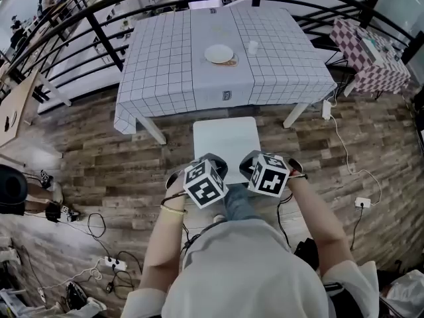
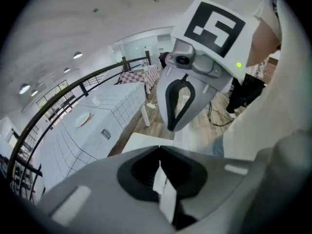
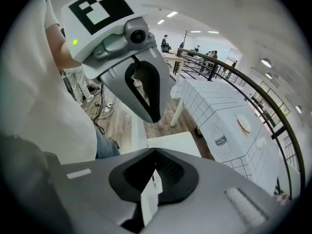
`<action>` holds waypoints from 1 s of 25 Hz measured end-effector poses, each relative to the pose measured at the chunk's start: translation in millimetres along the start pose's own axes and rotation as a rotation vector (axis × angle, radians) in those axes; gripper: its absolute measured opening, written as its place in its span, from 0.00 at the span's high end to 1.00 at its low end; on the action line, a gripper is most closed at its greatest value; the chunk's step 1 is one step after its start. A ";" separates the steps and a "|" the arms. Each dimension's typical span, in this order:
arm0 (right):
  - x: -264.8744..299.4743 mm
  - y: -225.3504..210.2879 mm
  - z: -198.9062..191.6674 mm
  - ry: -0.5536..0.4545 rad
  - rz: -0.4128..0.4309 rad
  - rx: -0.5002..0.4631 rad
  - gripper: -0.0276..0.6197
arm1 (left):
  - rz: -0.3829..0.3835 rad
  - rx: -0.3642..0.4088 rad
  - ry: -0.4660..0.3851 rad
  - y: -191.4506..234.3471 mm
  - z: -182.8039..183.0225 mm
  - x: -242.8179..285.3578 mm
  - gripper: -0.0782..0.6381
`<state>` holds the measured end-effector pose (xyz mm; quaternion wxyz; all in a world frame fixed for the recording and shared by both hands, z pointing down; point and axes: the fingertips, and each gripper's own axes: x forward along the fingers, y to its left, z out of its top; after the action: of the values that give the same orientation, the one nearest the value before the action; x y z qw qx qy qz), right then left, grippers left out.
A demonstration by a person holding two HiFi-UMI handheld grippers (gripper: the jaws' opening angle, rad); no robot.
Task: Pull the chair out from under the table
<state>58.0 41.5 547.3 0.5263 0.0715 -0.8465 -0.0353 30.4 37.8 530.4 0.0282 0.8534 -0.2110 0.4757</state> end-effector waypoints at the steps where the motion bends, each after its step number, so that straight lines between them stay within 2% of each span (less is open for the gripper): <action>1: -1.4 -3.5 1.7 -0.012 -0.017 0.015 0.96 | 0.022 -0.012 -0.013 3.5 1.4 -0.4 0.88; 5: -6.3 -17.8 8.8 -0.069 -0.104 0.083 0.96 | 0.097 -0.062 -0.069 15.2 6.0 -3.3 0.88; 9: -12.5 -34.7 14.5 -0.159 -0.204 0.212 0.96 | 0.134 -0.121 -0.120 20.7 10.6 -4.8 0.88; 11: -15.9 -39.3 17.9 -0.209 -0.228 0.266 0.96 | 0.172 -0.146 -0.145 25.6 11.9 -5.9 0.88; 17: -26.8 -53.3 24.2 -0.313 -0.327 0.329 0.96 | 0.311 -0.254 -0.233 45.7 18.8 -14.1 0.88; 21: -38.0 -62.9 28.1 -0.410 -0.382 0.455 0.96 | 0.358 -0.330 -0.289 53.0 20.3 -20.1 0.88; 25: -49.1 -68.4 30.6 -0.519 -0.395 0.585 0.96 | 0.391 -0.416 -0.369 58.8 22.8 -29.0 0.88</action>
<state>57.7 -18.7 481.0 0.2369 0.3670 -0.8951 0.0893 12.6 -11.6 485.1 0.0711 0.8446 -0.4647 0.2563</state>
